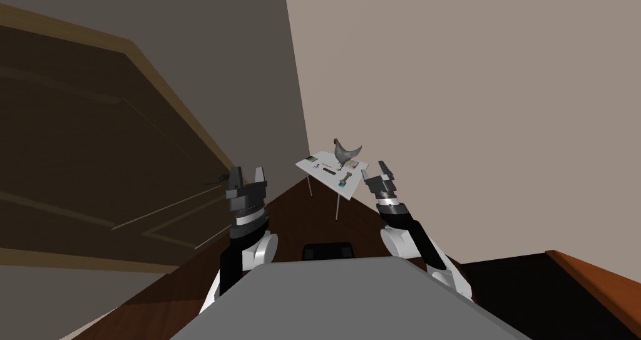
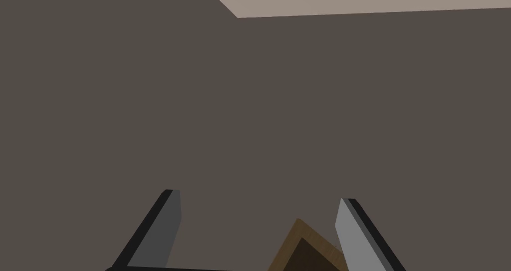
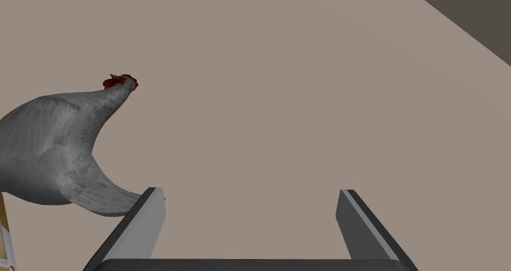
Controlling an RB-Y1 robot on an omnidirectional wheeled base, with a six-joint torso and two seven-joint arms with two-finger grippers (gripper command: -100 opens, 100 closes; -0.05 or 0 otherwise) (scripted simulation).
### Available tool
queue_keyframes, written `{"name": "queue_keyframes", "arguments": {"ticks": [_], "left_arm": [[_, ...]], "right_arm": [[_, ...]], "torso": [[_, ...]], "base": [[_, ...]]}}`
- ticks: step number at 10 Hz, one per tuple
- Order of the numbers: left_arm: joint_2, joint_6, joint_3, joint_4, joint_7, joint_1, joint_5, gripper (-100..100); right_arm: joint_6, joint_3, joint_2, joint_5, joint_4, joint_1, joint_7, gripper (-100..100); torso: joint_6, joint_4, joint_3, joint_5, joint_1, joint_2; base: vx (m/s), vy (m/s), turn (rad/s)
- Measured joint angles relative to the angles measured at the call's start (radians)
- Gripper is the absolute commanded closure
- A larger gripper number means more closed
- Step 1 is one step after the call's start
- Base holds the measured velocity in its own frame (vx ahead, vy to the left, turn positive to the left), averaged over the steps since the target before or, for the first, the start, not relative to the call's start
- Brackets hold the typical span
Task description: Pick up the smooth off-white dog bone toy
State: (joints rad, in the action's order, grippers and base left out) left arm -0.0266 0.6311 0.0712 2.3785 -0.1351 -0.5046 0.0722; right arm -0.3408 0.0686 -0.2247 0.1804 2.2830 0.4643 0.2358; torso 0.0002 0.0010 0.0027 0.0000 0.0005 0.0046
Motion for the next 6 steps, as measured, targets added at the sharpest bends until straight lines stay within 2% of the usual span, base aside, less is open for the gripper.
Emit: {"name": "queue_keyframes", "arguments": {"ticks": [3,6], "left_arm": [[0.0,0.0,0.0,0.0,0.0,0.0,0.0,0],[0.0,0.0,0.0,0.0,0.0,0.0,0.0,0]], "right_arm": [[0.073,-0.005,-0.075,0.048,-0.043,-0.005,0.062,-100],[0.14,0.003,-0.116,0.082,-0.068,0.004,0.108,-100]], "torso": [[0.0,0.0,0.0,0.0,0.001,-0.001],[-0.001,0.0,-0.001,0.001,0.002,-0.003]], "base": [[-0.052,0.026,-0.067],[-0.033,0.037,-0.072]]}}
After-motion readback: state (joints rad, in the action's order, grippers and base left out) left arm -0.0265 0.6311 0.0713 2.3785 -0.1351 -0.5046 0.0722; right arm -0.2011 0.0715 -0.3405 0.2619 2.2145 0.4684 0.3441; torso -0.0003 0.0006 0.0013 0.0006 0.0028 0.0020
